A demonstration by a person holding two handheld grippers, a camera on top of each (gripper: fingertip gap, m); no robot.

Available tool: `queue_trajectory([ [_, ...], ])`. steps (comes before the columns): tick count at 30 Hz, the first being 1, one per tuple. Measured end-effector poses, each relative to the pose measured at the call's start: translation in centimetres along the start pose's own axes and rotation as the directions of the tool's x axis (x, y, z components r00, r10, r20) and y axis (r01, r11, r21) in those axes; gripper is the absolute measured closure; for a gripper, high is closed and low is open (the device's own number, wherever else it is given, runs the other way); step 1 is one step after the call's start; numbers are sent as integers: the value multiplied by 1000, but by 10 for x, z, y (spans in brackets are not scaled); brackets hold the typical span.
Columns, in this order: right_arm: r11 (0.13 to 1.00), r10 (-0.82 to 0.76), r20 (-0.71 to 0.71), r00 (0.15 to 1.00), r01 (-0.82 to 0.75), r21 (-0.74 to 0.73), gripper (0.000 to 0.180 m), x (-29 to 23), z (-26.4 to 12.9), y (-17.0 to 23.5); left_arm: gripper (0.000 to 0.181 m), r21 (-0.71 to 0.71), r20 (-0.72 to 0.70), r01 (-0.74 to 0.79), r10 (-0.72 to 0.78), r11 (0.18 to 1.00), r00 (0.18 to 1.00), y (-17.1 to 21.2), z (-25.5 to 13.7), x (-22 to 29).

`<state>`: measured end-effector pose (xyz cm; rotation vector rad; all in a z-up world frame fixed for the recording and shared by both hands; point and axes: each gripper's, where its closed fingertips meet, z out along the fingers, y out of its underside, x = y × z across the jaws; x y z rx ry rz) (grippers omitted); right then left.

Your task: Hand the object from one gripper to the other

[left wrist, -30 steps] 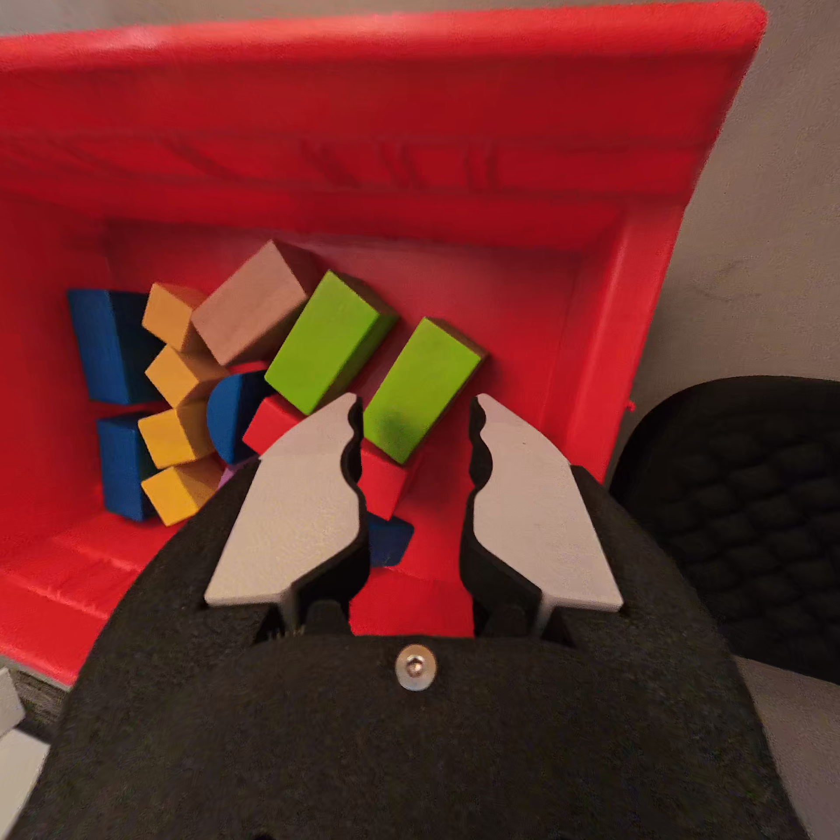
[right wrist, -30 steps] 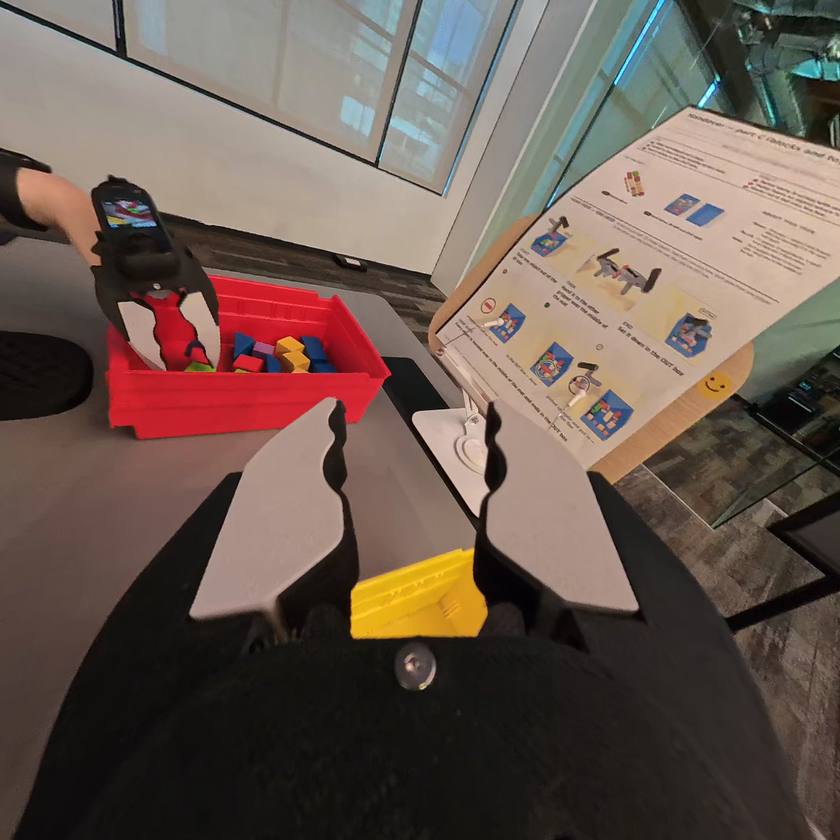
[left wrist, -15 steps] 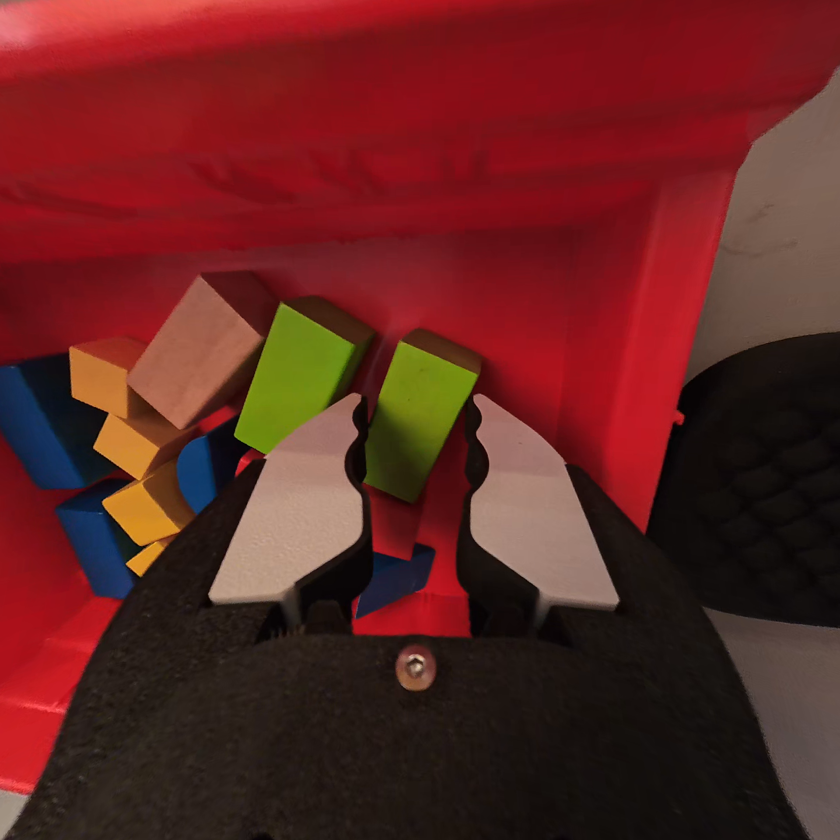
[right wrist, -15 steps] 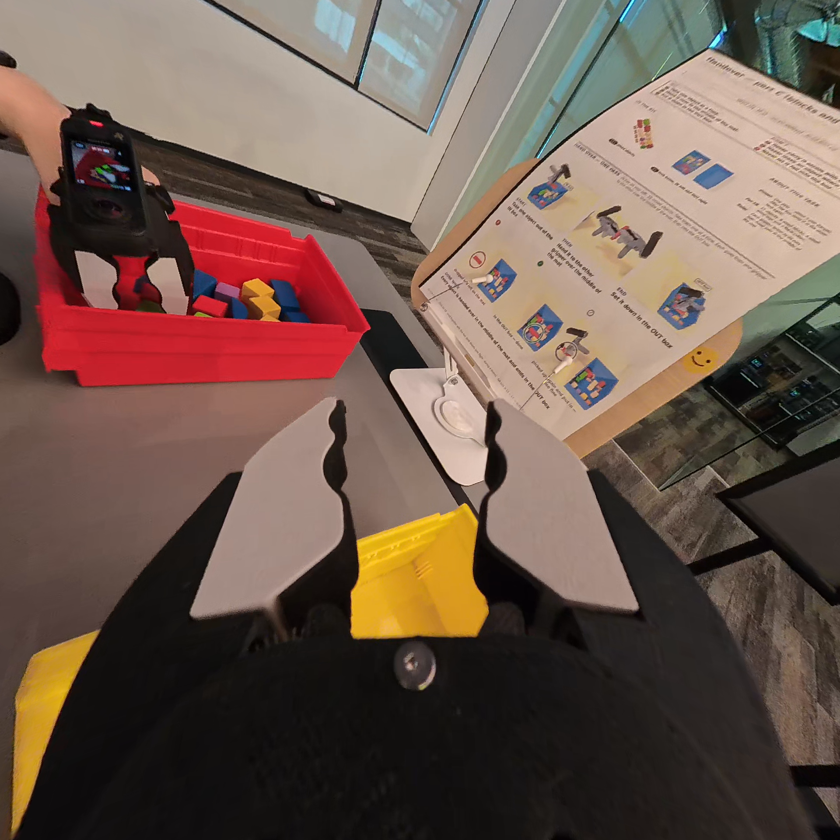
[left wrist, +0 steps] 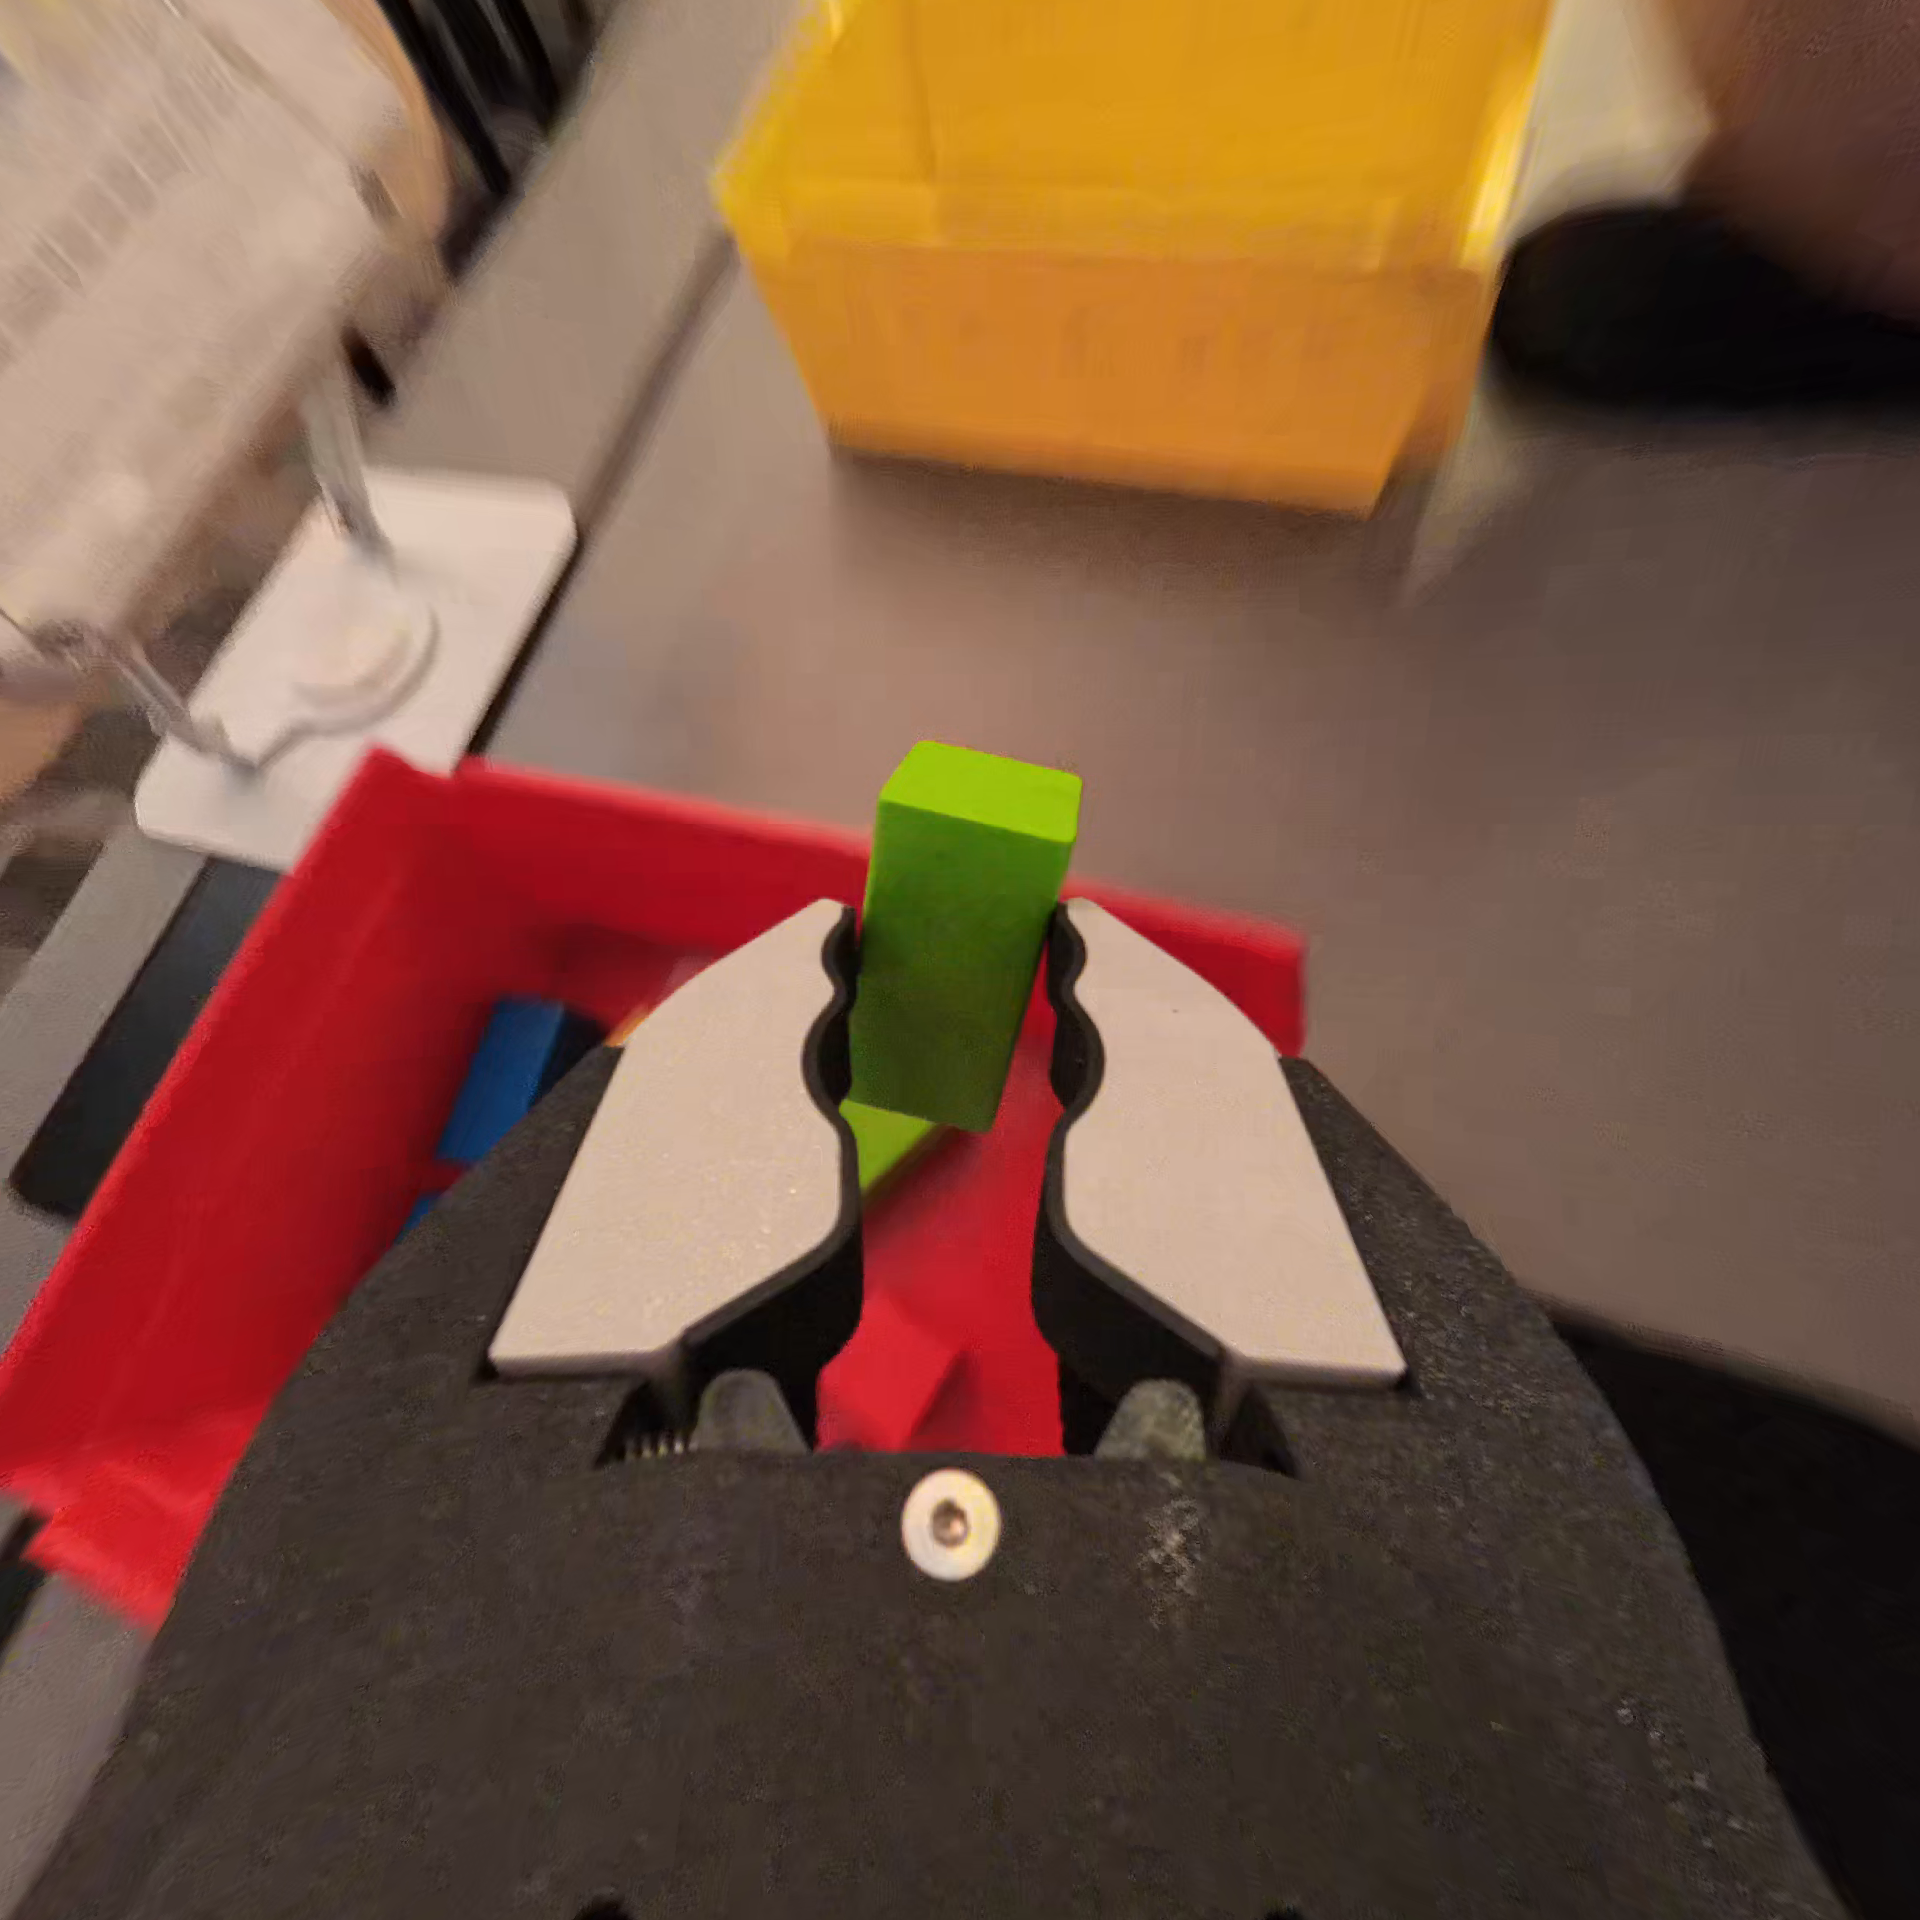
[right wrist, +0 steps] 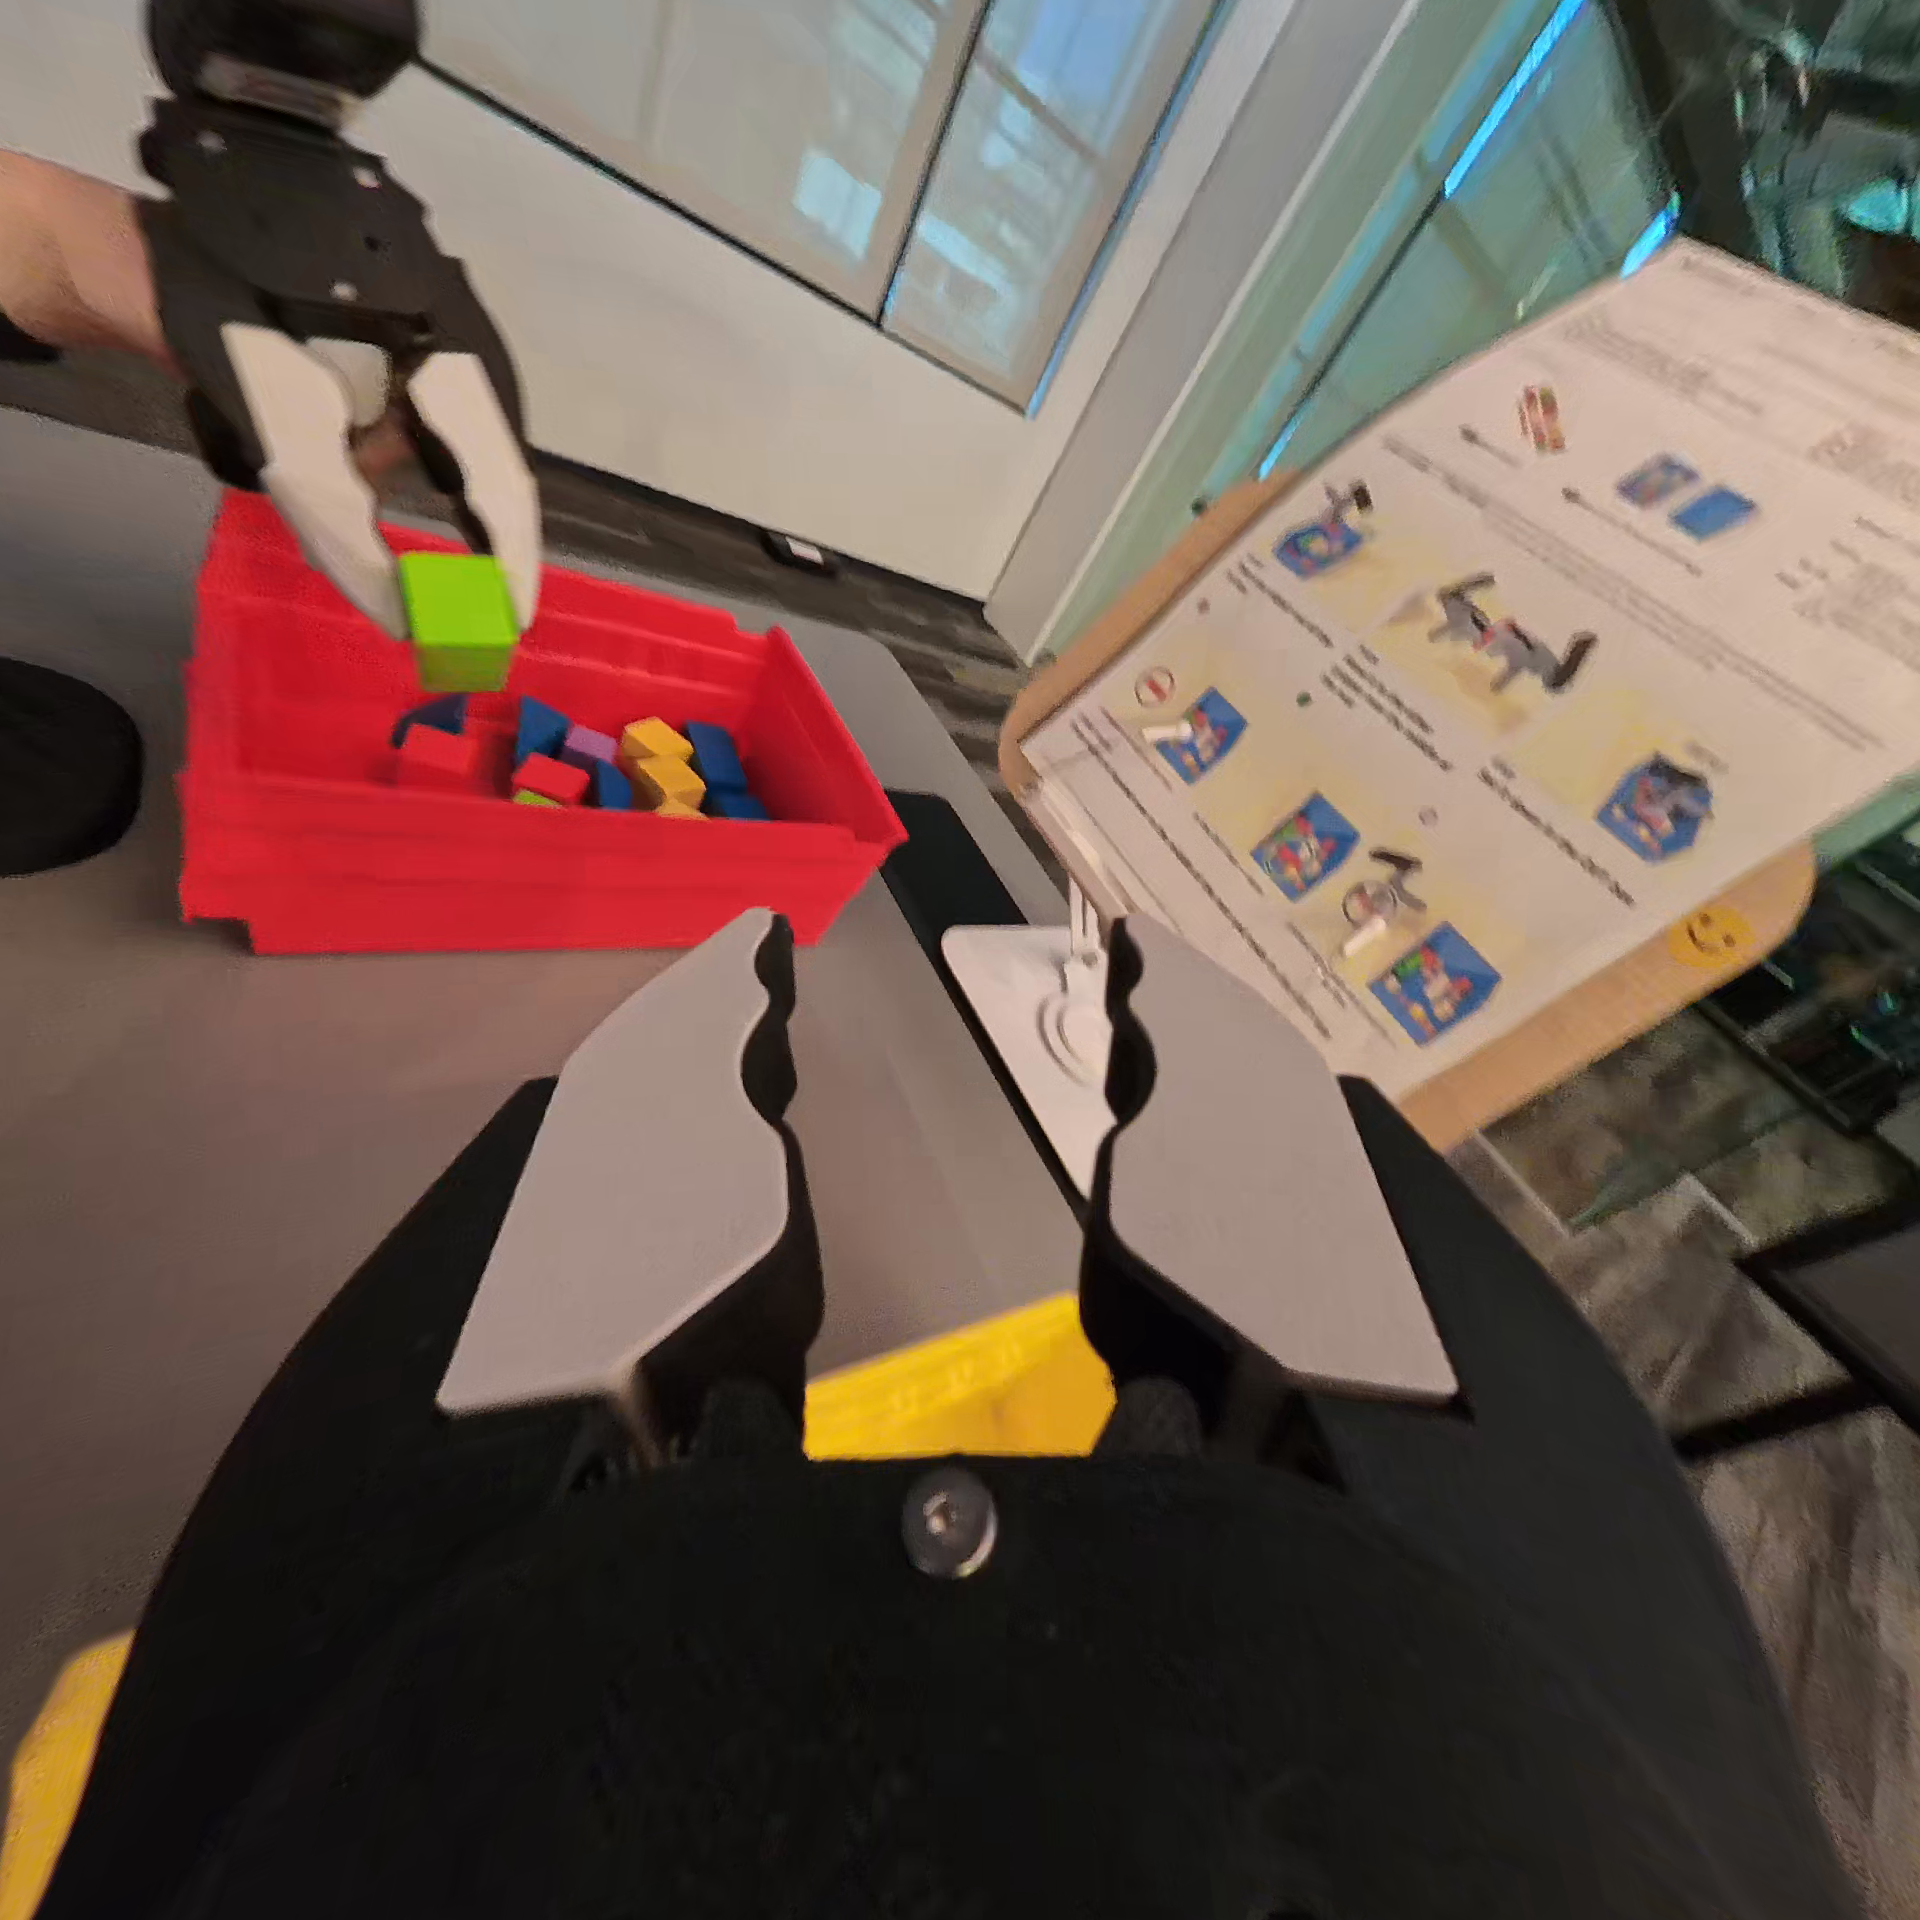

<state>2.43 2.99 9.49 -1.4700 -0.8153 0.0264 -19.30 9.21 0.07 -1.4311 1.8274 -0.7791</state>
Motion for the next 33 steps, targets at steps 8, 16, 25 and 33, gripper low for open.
queue_trajectory([
  [8,925,-274,-1,962,263,273,109,-80,21,-70,146,361,-191,186,-123,914,974,-130,-9,30],
  [16,787,-537,-214,816,576,220,97,-97,17,-83,147,351,-478,446,-252,823,841,-177,13,55],
  [25,766,-603,-198,773,630,126,106,-101,36,-60,147,246,-581,468,-258,849,772,-160,33,72],
  [33,782,-596,-161,787,614,105,110,-105,41,-51,147,210,-602,510,-301,834,740,-153,40,68],
])
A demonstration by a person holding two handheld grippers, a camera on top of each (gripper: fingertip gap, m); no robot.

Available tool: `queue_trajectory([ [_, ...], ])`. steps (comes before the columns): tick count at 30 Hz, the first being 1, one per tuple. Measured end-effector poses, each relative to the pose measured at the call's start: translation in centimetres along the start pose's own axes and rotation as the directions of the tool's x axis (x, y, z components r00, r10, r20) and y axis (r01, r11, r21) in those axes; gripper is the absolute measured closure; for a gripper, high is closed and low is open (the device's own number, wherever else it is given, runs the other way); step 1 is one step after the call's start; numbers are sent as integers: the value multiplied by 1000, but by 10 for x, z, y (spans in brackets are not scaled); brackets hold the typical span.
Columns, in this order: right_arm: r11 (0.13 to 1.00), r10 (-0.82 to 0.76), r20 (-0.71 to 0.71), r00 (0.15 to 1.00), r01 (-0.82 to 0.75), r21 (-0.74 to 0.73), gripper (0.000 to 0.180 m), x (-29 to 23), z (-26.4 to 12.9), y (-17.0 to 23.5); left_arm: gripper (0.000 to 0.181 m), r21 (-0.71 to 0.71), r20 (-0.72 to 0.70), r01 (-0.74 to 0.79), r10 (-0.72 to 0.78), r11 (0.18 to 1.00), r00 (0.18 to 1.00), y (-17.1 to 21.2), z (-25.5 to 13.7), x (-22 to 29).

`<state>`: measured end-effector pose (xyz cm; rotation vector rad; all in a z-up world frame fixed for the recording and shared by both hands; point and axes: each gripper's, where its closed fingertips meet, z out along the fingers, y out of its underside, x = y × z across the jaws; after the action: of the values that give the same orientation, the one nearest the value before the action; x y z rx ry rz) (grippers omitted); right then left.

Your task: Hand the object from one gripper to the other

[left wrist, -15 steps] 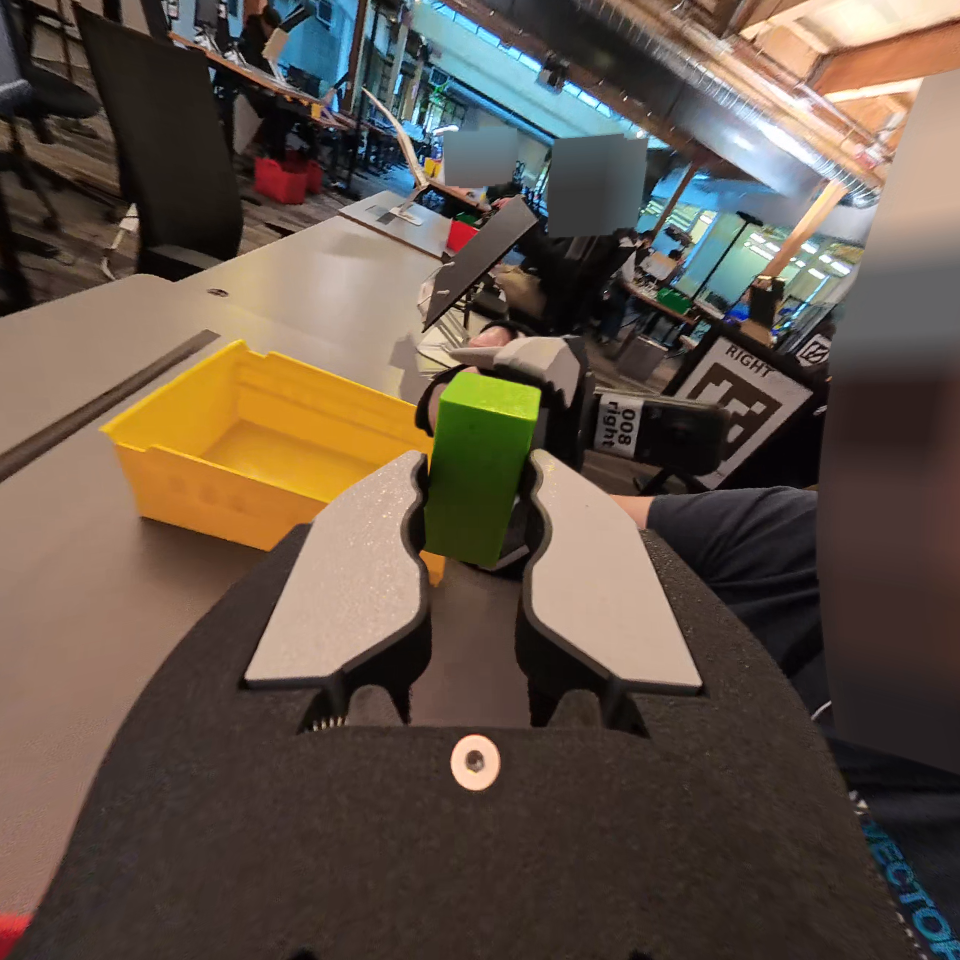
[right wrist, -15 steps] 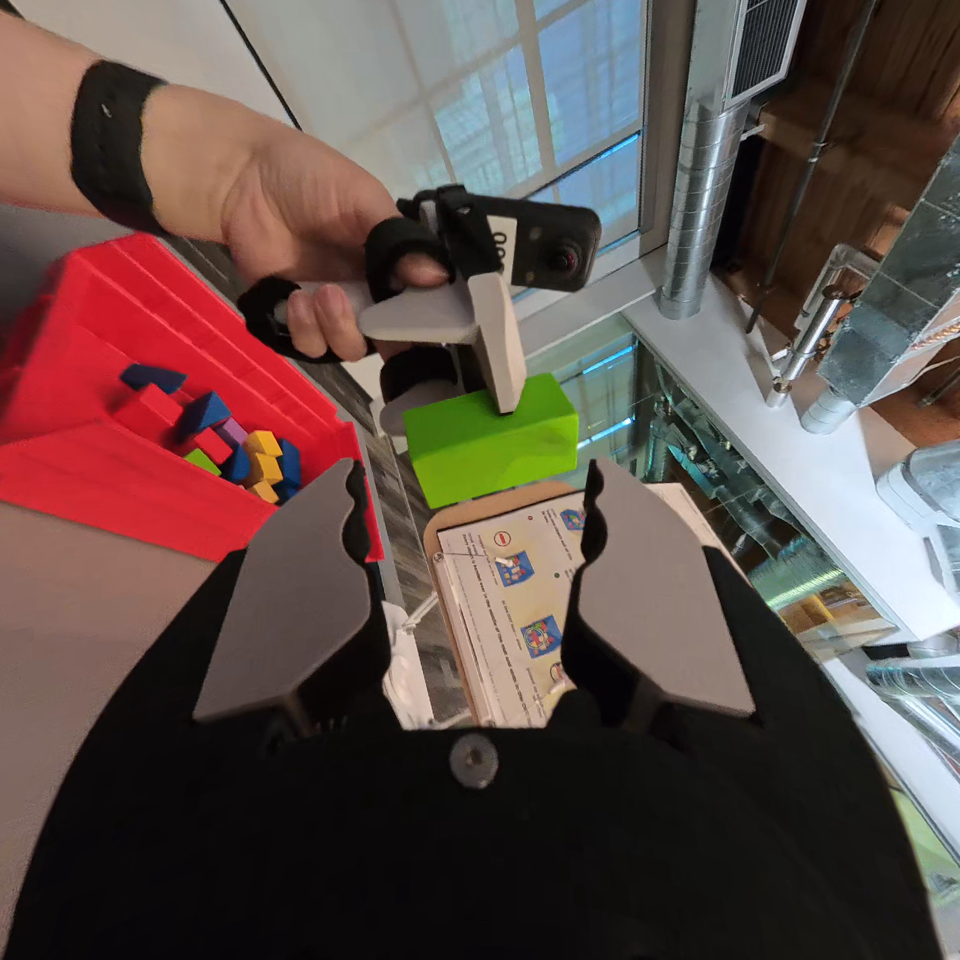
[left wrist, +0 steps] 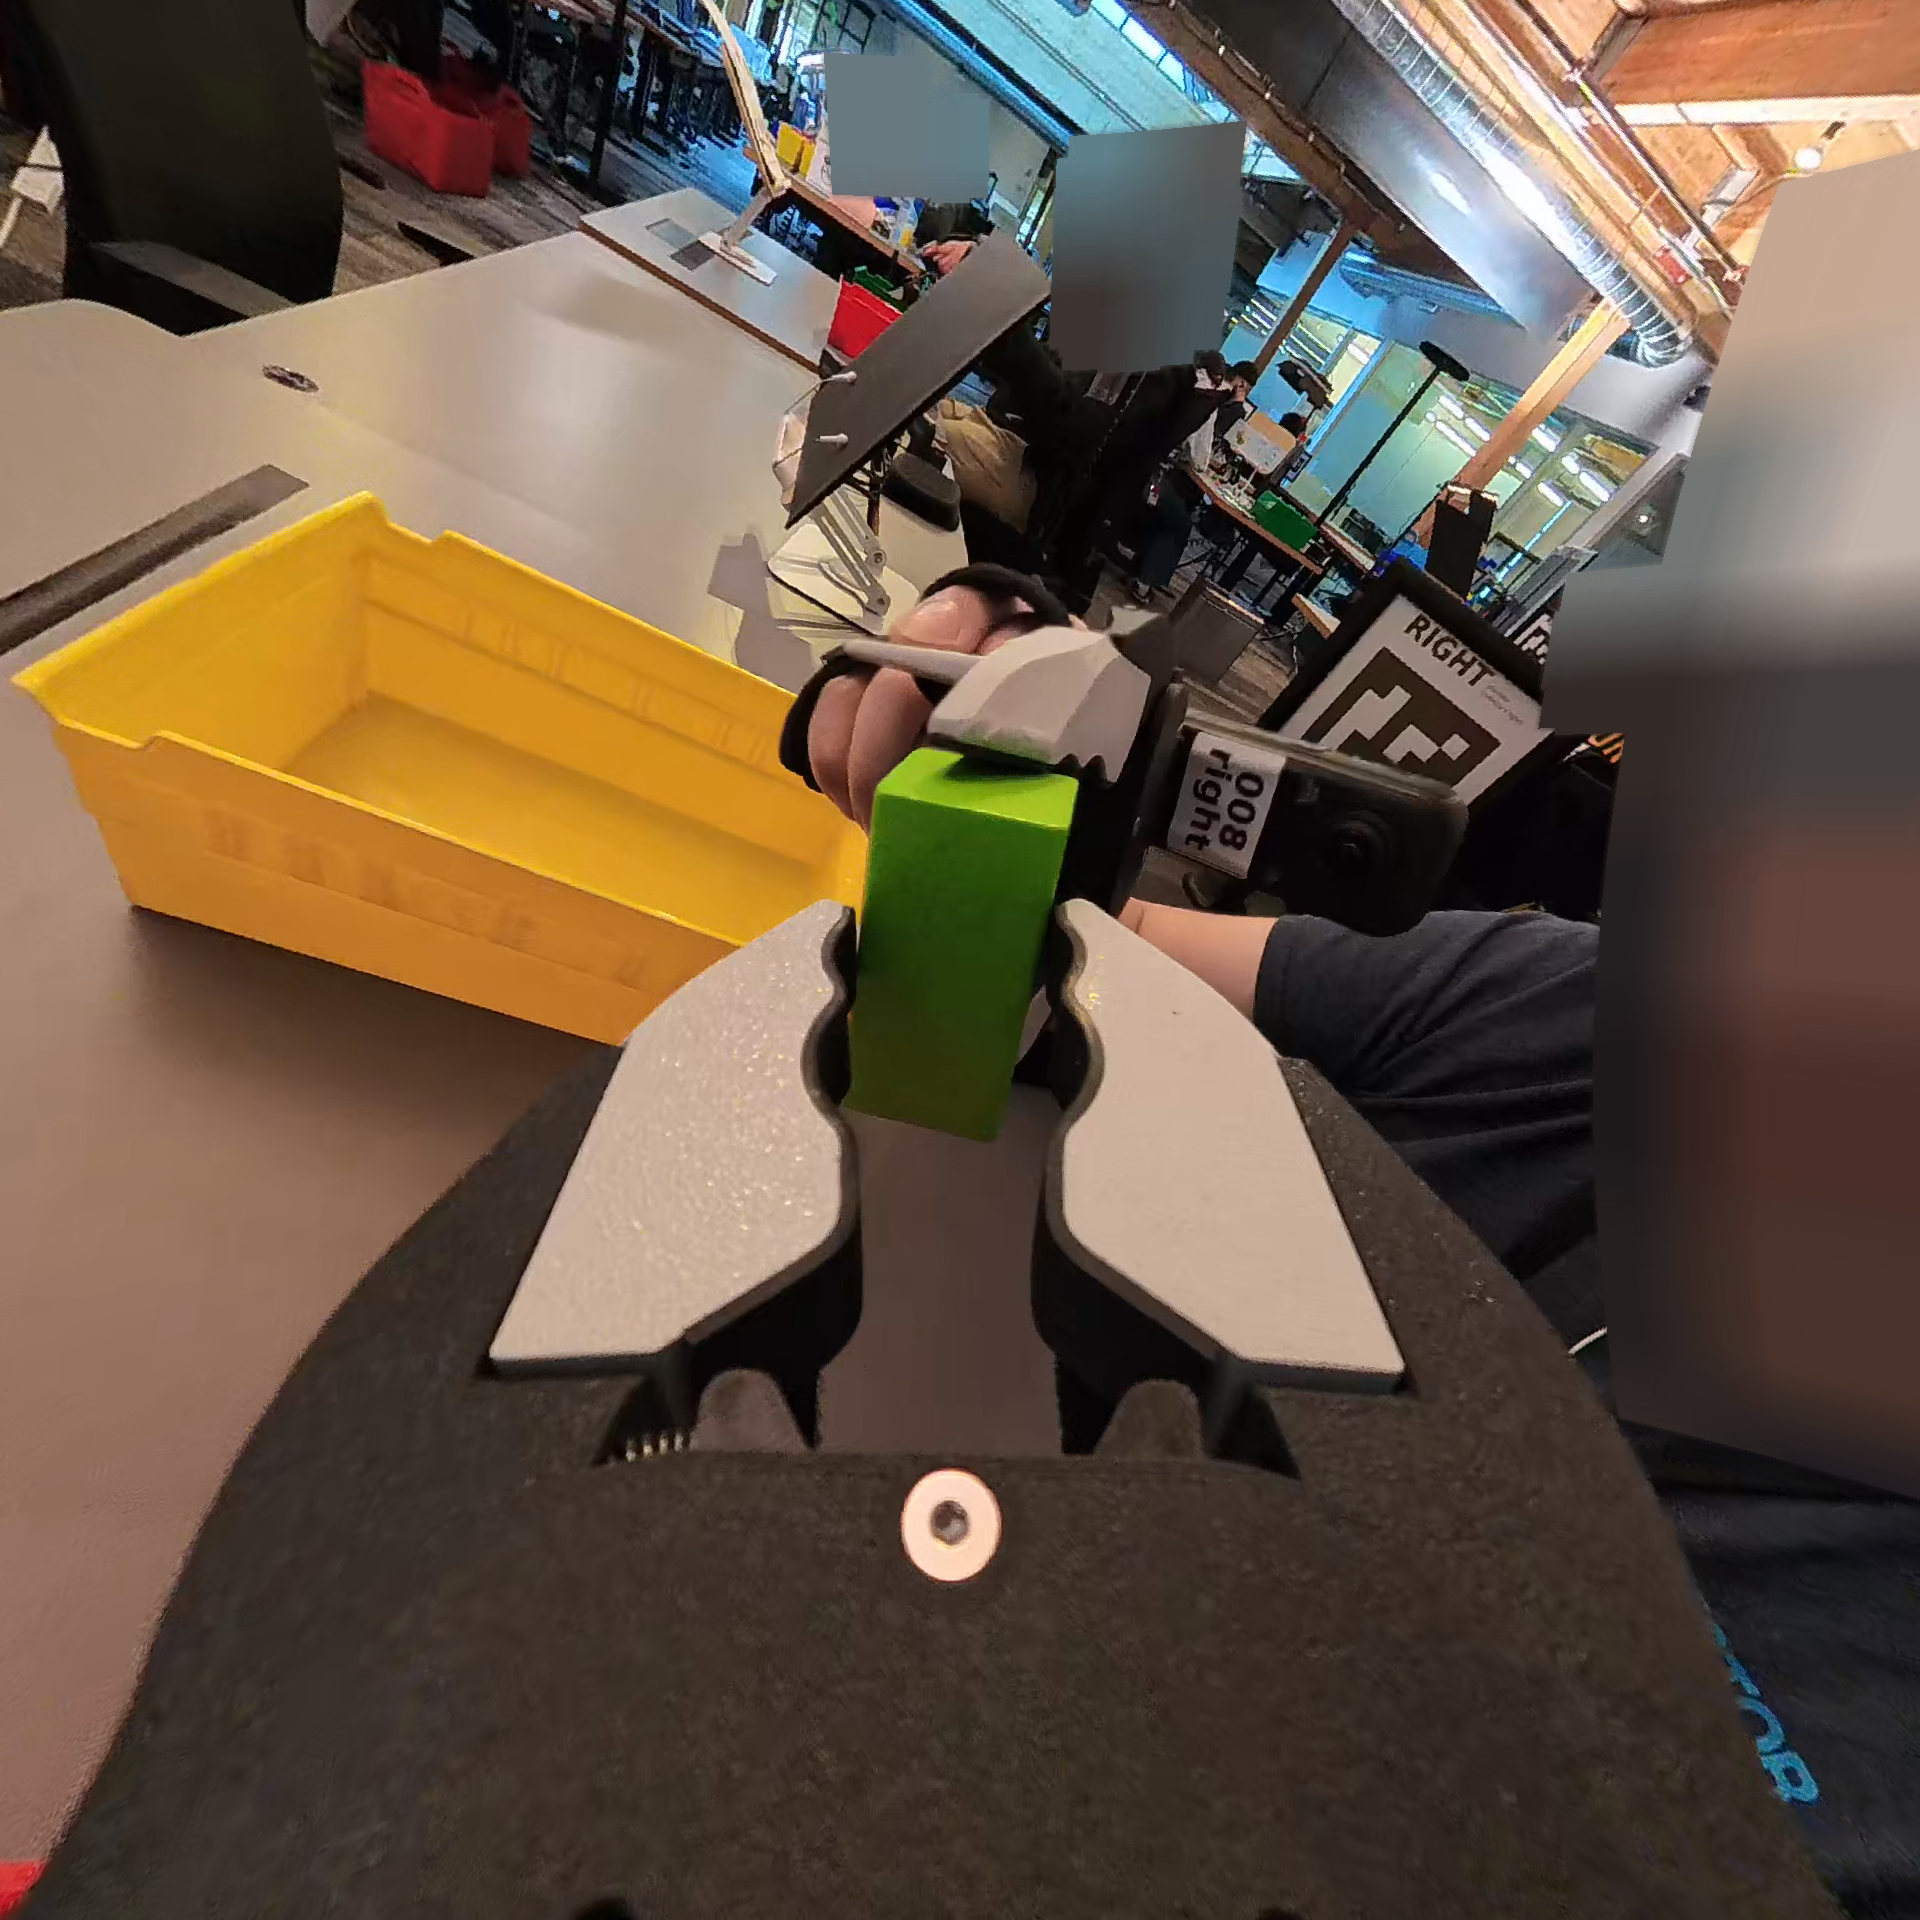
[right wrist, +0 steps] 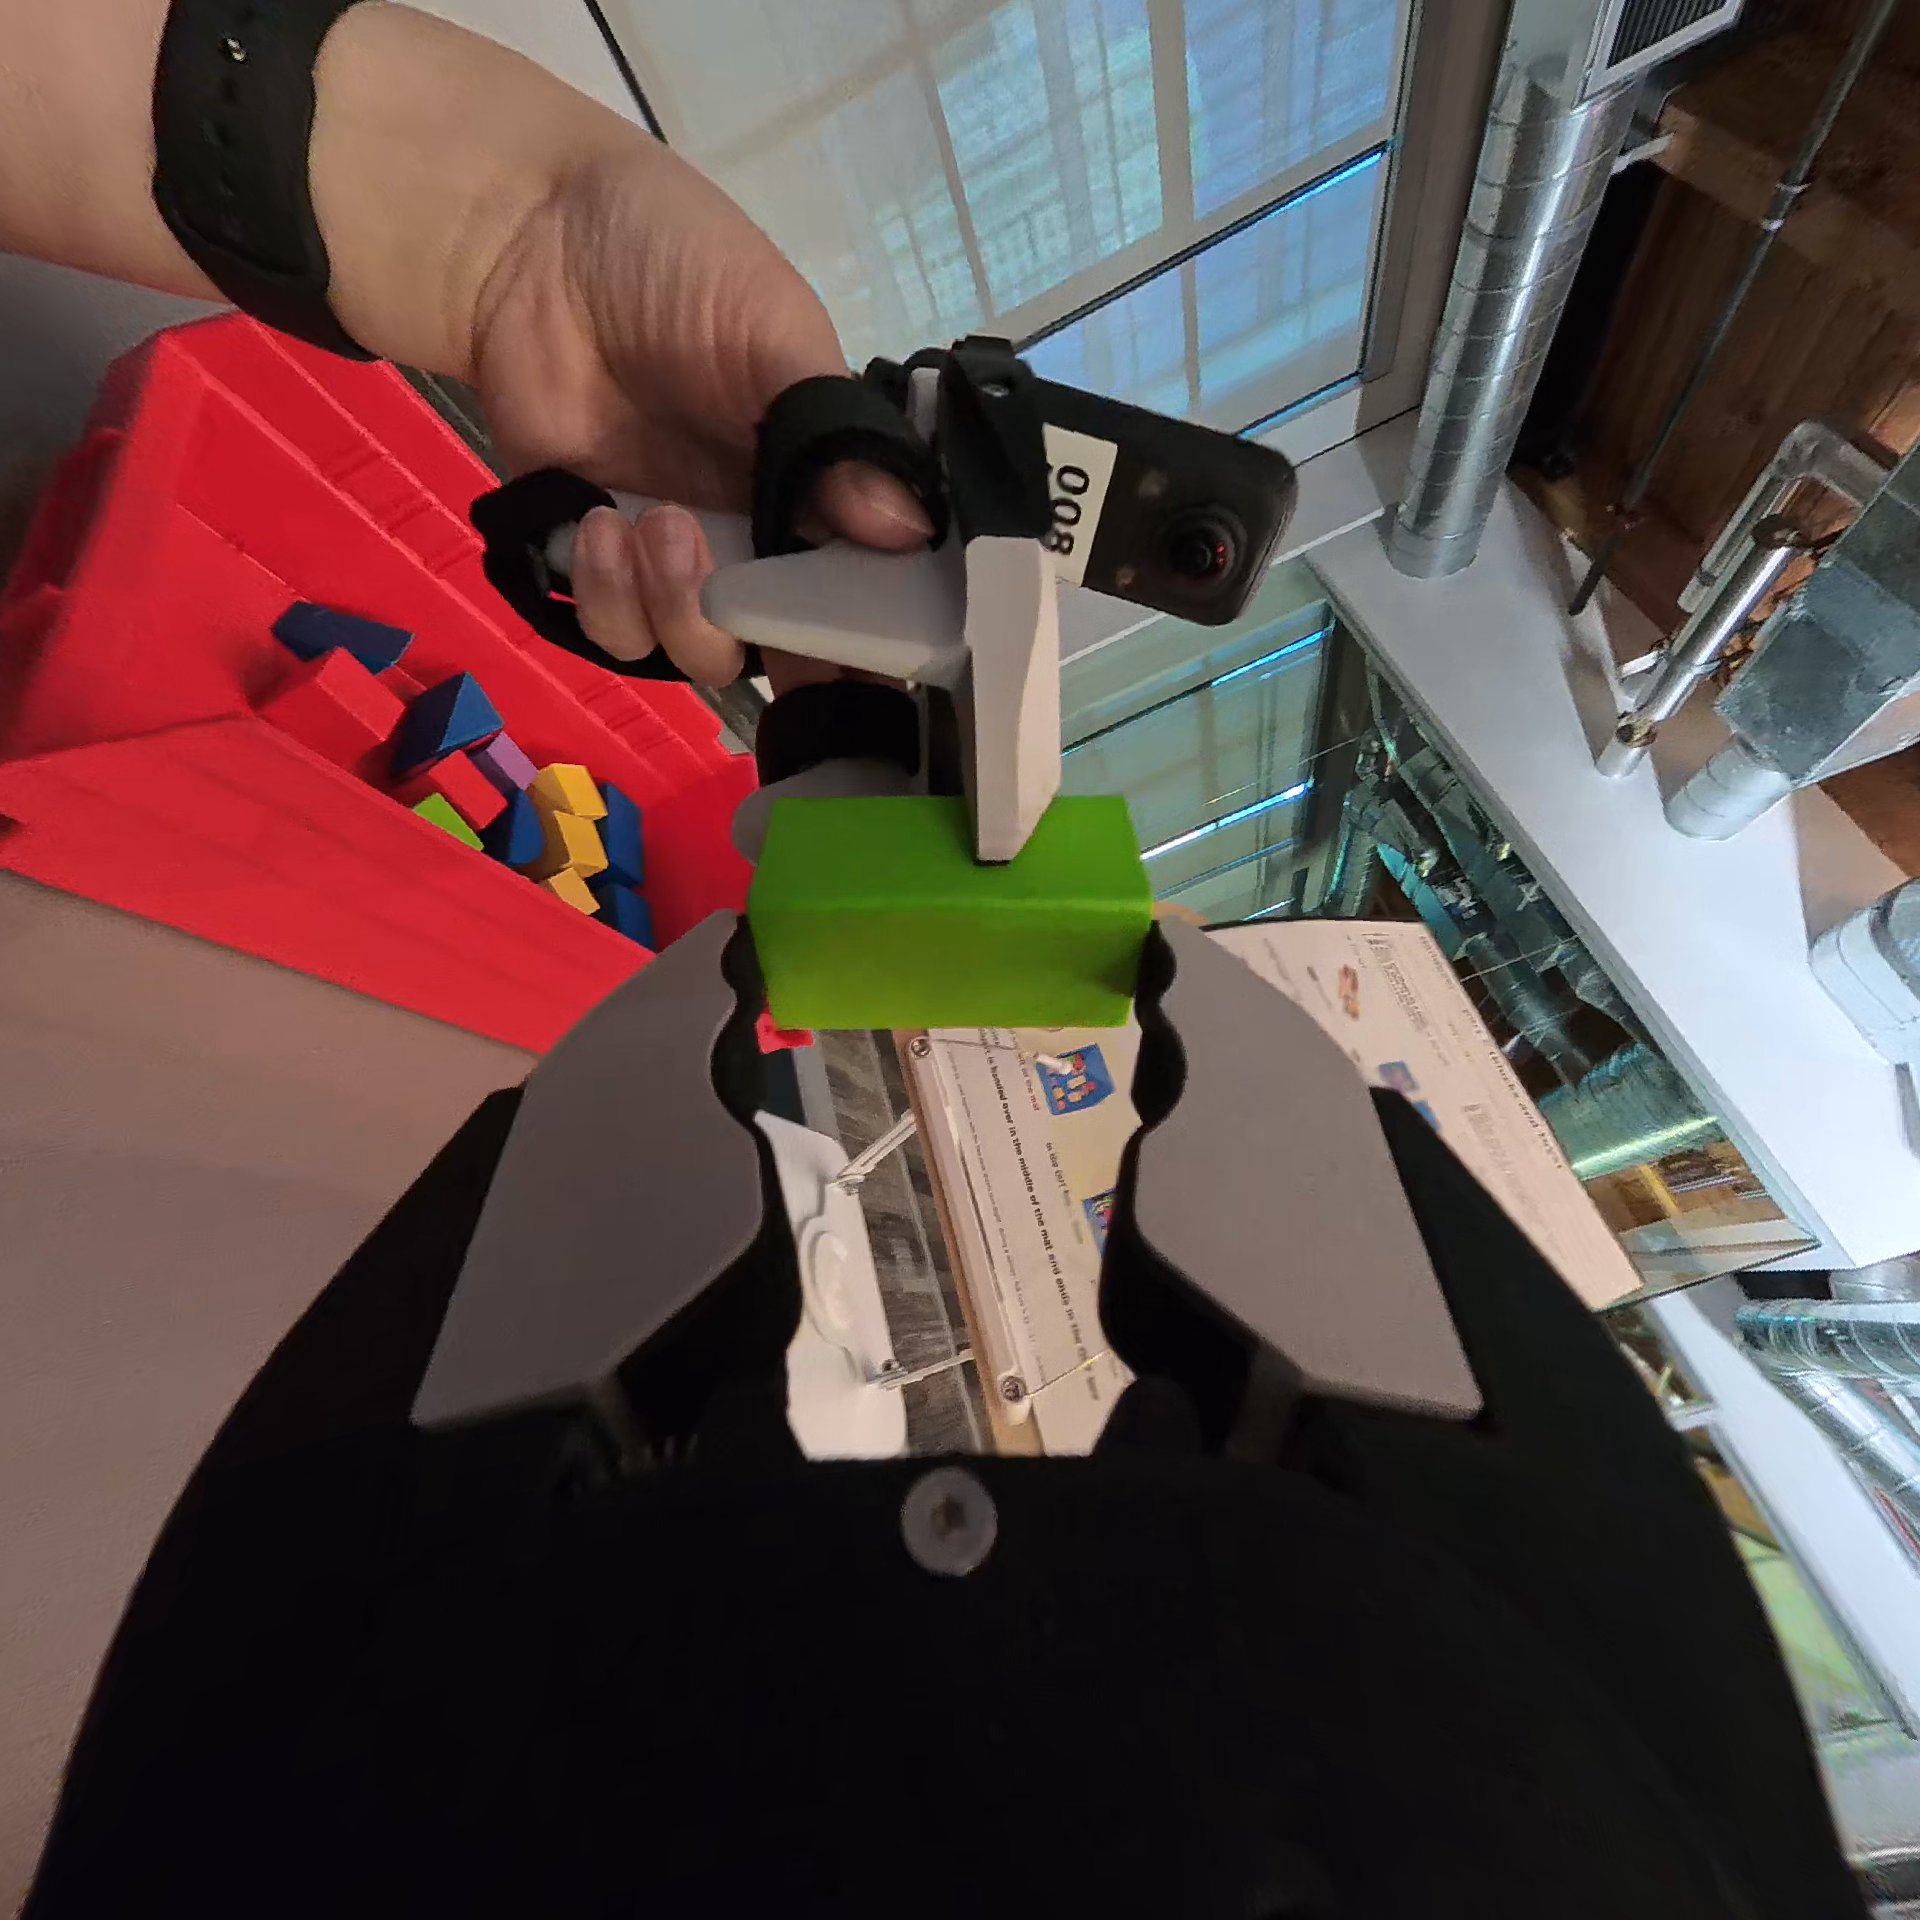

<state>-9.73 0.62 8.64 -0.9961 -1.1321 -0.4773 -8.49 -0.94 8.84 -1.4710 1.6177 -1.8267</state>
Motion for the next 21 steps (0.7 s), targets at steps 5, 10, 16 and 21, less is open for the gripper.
queue_trajectory([
  [5,987,136,-8,991,-136,-81,110,23,-8,19,140,84,41,0,-3,996,999,-18,-20,-4],
  [10,614,615,-288,734,-675,-408,109,77,-59,150,141,110,451,-266,190,958,872,-43,-75,-20],
  [16,-35,596,-666,449,-814,-580,109,22,-144,309,141,8,567,-349,283,937,773,-41,-96,-5],
  [21,-297,552,-746,372,-749,-592,110,-42,-154,355,141,-88,643,-339,313,937,699,-34,-105,-15],
])
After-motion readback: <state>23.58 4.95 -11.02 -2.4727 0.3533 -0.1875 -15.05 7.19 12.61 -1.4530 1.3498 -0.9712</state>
